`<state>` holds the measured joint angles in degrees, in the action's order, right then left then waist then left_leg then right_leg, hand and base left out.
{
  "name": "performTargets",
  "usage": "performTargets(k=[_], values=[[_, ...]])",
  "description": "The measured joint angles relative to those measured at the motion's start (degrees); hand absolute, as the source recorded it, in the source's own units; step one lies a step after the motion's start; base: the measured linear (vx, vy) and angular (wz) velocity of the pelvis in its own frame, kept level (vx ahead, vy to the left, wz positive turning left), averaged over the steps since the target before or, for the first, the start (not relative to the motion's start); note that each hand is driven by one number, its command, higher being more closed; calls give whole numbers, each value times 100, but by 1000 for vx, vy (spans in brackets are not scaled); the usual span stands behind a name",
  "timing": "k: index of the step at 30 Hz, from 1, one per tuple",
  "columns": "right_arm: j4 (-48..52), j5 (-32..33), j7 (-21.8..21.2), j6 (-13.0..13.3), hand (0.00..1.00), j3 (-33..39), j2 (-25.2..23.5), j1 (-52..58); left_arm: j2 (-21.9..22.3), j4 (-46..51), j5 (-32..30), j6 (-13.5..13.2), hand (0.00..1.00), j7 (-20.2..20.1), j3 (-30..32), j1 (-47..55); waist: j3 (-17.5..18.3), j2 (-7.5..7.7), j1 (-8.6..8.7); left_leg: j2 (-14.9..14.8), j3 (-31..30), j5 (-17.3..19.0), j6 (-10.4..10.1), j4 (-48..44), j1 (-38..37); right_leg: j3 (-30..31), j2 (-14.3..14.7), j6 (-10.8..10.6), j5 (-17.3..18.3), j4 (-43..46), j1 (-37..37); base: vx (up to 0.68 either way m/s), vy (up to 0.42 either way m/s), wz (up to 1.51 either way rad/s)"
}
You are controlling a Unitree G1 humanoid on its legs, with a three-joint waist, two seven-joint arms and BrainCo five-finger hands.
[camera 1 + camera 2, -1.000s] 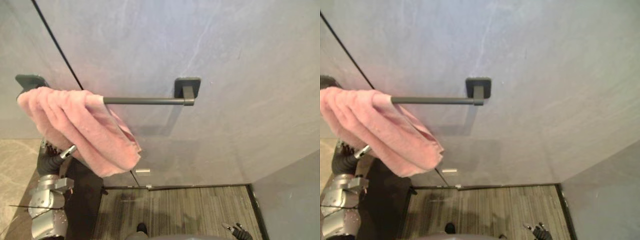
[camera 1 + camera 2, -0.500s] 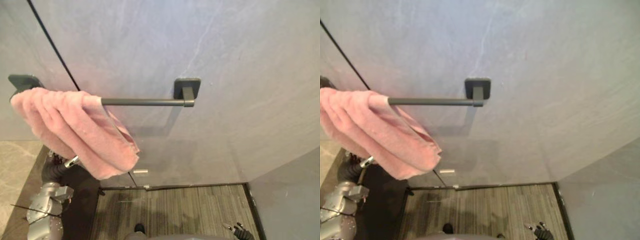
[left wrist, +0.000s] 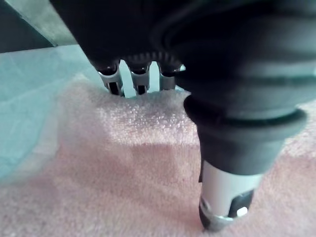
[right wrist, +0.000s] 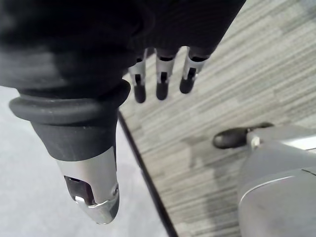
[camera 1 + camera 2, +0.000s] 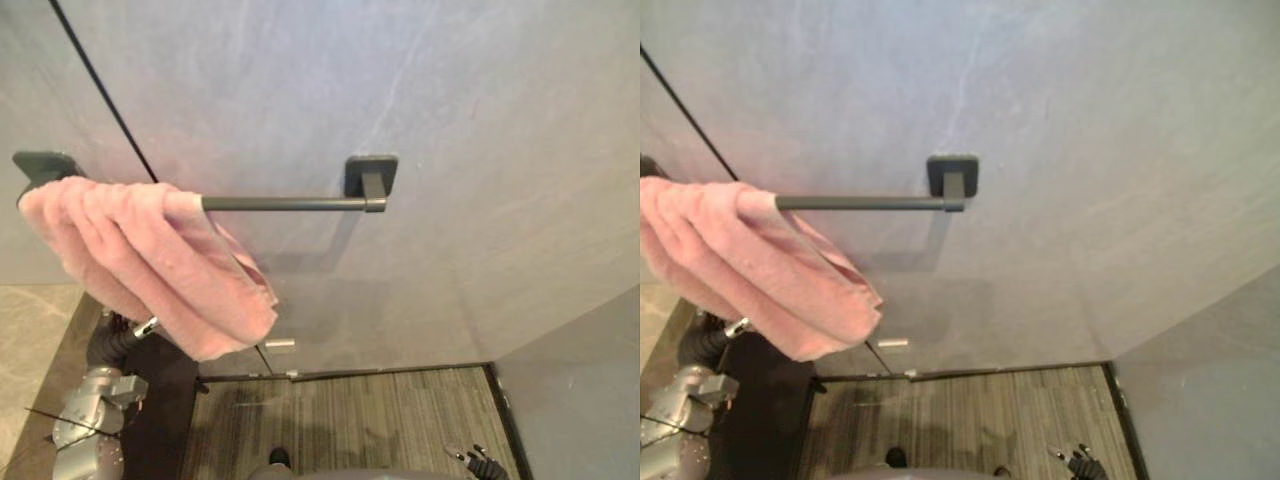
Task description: Organize washtable
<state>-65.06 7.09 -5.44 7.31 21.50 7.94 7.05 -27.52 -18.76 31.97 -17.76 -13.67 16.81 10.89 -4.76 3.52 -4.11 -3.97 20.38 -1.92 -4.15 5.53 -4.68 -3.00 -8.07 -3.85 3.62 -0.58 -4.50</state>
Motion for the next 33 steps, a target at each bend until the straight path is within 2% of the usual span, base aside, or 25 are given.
performTargets(k=[10, 20, 21, 24, 28, 30, 32, 33], values=[[-3, 6, 1, 0, 0, 52, -4, 8, 1, 2, -60, -16, 100, 252, -40, -345, -8, -35, 5, 0, 15, -2, 2, 0, 0, 2, 0, -1, -1, 28, 18, -2, -3, 0], [212, -52, 33, 5, 0, -18, -2, 6, 1, 23, -53, -27, 100, 243, 14, -344, -8, -99, -5, 0, 24, -3, 3, 1, -7, 9, -1, 0, -1, 31, 17, 0, 0, 0], [416, -44, 49, 4, 0, -102, 1, 38, 1, 30, -53, -27, 100, 242, 62, -343, -7, -102, -2, 0, 30, -2, 3, 0, -6, 17, -1, 0, -2, 32, 24, 0, 0, -6], [1974, 361, 96, 55, 0, -608, 147, 119, 0, 206, -51, -62, 100, 254, 215, -339, -30, -139, -3, 0, 120, -2, 3, -1, -6, 129, -1, -28, -31, 55, 101, -7, -1, -15], [3938, 741, 140, 349, 0, -1200, 569, -129, -2, 690, -54, -136, 100, 248, 213, -335, -38, -164, -27, -10, 276, -3, 4, -4, 6, 322, 6, -112, -85, 128, 269, -48, -7, -25], [4836, 956, 46, 425, 0, -1535, 792, -220, -3, 822, -52, -152, 100, 240, 209, -353, -38, -167, -10, -8, 286, -4, 6, -6, 9, 328, 7, -136, -101, 133, 279, -38, -21, -7], [5939, 1277, -241, 609, 0, -2070, 1147, -308, -3, 1011, -51, -155, 100, 233, 153, -372, -36, -163, -3, -8, 279, -5, 7, -7, 5, 322, 11, -138, -104, 177, 286, 0, 0, 0], [6102, 1307, -289, 627, 0, -2190, 1216, -358, -3, 1024, -51, -155, 100, 230, 133, -381, -36, -163, -5, -7, 275, -4, 8, -7, 5, 320, 11, -138, -105, 190, 292, -35, -17, 0]])
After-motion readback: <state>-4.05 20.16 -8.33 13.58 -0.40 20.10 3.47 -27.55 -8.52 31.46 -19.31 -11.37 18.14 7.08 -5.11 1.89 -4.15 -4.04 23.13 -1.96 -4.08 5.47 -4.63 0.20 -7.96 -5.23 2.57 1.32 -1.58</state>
